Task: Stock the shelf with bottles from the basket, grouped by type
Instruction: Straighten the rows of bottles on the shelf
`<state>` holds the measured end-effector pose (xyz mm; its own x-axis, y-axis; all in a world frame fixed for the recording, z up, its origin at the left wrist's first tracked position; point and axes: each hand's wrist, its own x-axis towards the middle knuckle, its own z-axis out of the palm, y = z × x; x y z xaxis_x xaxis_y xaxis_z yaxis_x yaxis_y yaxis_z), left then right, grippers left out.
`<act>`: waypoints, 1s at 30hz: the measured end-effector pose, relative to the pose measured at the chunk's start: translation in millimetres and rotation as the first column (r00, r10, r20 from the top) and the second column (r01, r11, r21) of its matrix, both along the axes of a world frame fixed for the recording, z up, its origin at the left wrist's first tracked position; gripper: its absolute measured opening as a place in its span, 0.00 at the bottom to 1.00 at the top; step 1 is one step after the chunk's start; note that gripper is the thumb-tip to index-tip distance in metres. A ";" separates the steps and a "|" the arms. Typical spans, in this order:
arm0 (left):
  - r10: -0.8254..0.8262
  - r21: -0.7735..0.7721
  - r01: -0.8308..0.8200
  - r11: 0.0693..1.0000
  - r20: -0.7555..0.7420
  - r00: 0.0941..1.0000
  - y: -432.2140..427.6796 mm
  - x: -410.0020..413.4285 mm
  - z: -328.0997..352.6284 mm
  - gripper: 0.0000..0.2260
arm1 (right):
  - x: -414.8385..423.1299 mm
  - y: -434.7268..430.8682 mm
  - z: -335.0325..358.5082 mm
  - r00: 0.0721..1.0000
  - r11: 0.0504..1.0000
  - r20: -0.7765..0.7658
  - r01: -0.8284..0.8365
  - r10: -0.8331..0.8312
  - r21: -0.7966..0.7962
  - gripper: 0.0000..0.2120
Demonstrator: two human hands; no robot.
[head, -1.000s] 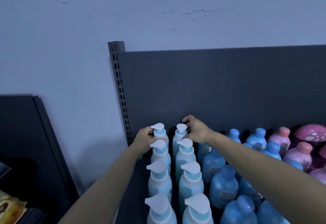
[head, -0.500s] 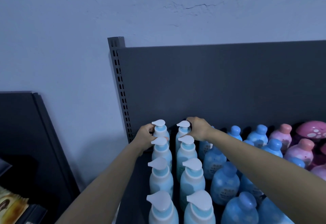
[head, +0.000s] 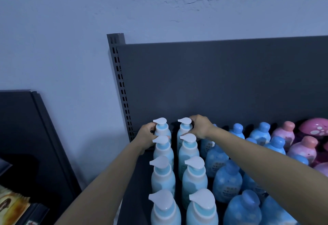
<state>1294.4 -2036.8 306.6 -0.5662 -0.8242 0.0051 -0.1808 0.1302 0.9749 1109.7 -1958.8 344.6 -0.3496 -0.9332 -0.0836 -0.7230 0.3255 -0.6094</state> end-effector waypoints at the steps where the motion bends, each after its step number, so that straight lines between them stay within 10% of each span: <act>1: 0.006 -0.002 -0.006 1.000 0.004 1.000 -0.7 -0.4 -0.2 0.20 | -0.4 -0.5 -0.4 1.000 1.000 0.001 0.002 -0.002 0.007 0.15; 11: 0.095 -0.008 -0.095 0.995 0.044 0.994 1.0 19.5 6.3 0.28 | -11.6 19.4 25.1 0.997 0.999 0.074 -0.039 0.036 0.037 0.26; 16: 0.305 -0.038 -0.324 0.945 -0.254 0.918 62.1 70.0 14.1 0.15 | -14.1 92.6 57.7 0.989 0.944 0.140 -0.002 0.051 -0.329 0.11; 23: -0.122 -0.089 0.122 0.989 0.001 0.993 122.0 101.3 0.3 0.18 | 27.2 136.4 37.2 0.923 0.939 0.228 -0.335 0.310 0.082 0.17; 30: -0.048 -0.227 0.071 0.971 0.108 0.993 127.5 82.7 -11.8 0.19 | 53.0 128.2 10.7 0.959 0.952 0.102 -0.277 0.265 0.132 0.13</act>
<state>1377.1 -1909.3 294.8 -0.6214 -0.7725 0.1311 -0.2618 0.3624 0.8945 1162.7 -1830.7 355.4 -0.0718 -0.9677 -0.2416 -0.7458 0.2129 -0.6312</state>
